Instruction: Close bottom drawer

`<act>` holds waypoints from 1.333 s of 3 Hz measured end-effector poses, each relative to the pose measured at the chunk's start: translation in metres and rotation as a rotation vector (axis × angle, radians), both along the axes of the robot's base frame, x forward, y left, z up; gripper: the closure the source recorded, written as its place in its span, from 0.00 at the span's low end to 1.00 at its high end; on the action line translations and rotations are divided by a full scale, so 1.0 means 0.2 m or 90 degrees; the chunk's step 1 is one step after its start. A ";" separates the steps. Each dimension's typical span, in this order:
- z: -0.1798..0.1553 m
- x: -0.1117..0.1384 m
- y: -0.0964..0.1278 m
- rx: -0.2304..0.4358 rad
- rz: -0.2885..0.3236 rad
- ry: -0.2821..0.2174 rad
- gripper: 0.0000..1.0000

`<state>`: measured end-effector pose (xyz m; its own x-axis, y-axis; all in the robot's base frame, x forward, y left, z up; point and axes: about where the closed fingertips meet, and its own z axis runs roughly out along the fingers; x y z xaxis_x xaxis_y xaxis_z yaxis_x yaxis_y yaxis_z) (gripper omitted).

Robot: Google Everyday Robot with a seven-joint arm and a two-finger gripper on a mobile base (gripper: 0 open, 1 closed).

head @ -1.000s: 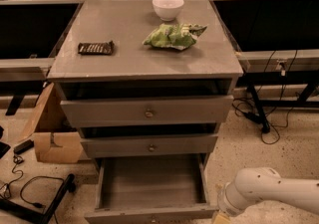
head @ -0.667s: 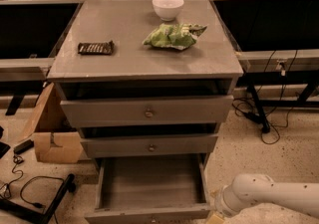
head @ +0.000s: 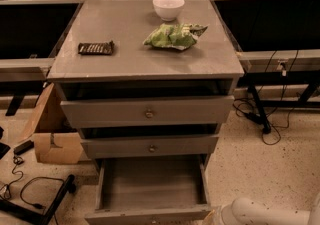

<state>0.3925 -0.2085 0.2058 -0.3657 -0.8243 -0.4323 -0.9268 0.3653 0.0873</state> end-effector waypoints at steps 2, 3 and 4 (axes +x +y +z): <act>-0.36 0.08 0.14 0.108 0.008 -0.075 1.00; -0.46 0.13 0.25 0.159 0.008 -0.092 1.00; -0.46 0.14 0.27 0.171 0.009 -0.099 1.00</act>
Offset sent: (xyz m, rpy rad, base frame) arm 0.0376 0.0330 -0.0955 0.2367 -0.1841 0.0200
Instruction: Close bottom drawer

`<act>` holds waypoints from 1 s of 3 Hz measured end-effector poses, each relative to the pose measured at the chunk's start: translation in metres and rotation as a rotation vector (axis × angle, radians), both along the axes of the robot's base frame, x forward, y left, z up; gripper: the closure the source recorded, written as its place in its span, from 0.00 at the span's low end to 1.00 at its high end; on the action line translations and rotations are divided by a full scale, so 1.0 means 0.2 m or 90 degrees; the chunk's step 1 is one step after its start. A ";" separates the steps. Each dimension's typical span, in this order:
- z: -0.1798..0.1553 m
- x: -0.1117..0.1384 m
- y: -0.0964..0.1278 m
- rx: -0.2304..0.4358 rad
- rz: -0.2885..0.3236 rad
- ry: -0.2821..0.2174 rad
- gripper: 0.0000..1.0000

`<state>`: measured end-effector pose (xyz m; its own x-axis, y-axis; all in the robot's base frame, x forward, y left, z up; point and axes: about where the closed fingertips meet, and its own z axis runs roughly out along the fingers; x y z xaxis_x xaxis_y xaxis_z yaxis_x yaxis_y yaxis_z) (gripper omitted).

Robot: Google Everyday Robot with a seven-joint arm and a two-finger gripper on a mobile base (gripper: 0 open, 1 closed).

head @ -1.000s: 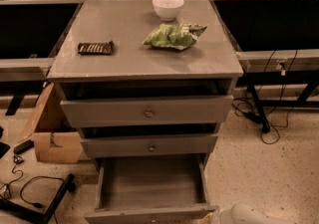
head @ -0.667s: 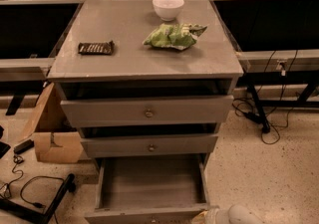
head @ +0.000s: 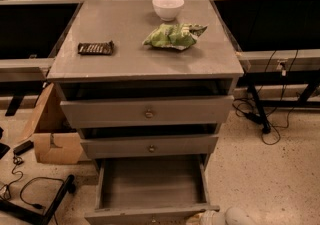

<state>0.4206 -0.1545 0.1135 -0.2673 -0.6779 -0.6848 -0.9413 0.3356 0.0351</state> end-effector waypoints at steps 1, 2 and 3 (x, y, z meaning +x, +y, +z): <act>0.01 0.03 0.01 0.005 0.002 -0.009 1.00; 0.04 0.06 0.02 0.007 0.003 -0.019 1.00; 0.07 0.12 0.02 0.008 0.004 -0.030 1.00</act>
Offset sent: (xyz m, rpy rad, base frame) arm 0.1665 0.0049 0.0765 0.0457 -0.2444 0.0101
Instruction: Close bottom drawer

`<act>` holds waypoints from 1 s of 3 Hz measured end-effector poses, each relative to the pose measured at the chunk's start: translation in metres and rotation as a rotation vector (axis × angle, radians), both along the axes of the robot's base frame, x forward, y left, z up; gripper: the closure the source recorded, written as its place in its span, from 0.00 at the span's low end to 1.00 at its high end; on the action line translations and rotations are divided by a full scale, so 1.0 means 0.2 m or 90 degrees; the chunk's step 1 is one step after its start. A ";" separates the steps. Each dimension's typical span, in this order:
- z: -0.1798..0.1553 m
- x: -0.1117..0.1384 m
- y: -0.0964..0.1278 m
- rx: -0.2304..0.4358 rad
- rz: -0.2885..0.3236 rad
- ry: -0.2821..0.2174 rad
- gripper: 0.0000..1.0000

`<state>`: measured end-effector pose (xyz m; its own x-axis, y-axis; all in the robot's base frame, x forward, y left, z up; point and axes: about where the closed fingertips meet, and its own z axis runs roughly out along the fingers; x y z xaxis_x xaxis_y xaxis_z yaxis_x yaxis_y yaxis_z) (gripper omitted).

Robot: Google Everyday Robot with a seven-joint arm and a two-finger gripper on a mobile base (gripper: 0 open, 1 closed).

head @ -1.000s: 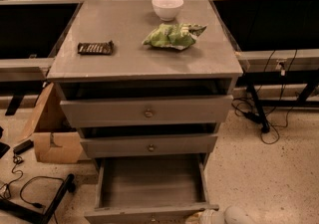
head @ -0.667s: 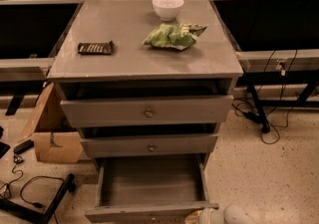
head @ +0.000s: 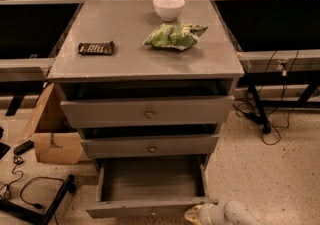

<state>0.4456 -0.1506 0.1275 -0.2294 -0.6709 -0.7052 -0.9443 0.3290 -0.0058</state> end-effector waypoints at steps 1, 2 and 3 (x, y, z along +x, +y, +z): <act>0.04 0.08 0.01 0.003 0.003 -0.014 1.00; 0.08 0.17 0.04 0.007 0.008 -0.027 1.00; 0.08 0.17 0.04 0.007 0.008 -0.027 1.00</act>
Offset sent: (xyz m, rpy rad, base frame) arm 0.2133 0.0504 0.0891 0.0679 -0.2231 0.0680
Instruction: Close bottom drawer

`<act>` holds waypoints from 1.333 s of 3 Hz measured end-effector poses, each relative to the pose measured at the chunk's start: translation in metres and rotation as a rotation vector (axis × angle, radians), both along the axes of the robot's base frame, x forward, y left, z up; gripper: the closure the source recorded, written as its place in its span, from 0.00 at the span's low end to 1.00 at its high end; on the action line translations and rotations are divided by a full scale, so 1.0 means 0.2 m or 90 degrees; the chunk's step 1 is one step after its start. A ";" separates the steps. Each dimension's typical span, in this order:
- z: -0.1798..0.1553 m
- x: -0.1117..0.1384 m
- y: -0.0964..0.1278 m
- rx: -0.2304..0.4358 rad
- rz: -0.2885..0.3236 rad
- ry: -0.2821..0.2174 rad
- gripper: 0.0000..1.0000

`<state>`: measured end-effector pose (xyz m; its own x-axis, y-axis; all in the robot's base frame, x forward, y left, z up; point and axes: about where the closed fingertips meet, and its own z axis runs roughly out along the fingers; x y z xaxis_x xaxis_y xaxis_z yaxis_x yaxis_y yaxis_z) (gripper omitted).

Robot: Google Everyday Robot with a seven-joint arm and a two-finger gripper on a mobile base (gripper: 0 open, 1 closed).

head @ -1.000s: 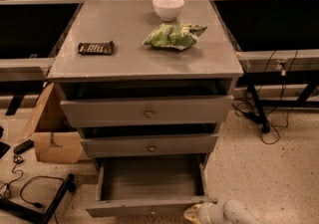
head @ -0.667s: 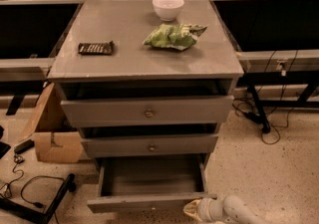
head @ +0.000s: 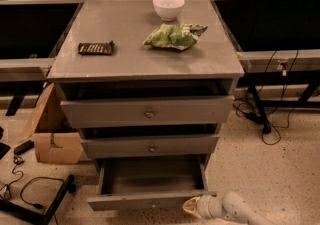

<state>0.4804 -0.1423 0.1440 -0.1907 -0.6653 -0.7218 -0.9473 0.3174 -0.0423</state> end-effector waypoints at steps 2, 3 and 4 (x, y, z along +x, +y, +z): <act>0.05 0.13 0.05 0.010 0.006 -0.016 1.00; 0.05 0.13 0.05 0.010 0.006 -0.016 1.00; -0.03 0.17 0.06 0.016 0.004 -0.014 1.00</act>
Offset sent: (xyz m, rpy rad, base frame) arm 0.2005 0.0669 0.0741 0.0967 -0.1720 0.0485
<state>0.5152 -0.1298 0.1381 -0.1703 -0.6475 -0.7428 -0.9481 0.3130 -0.0556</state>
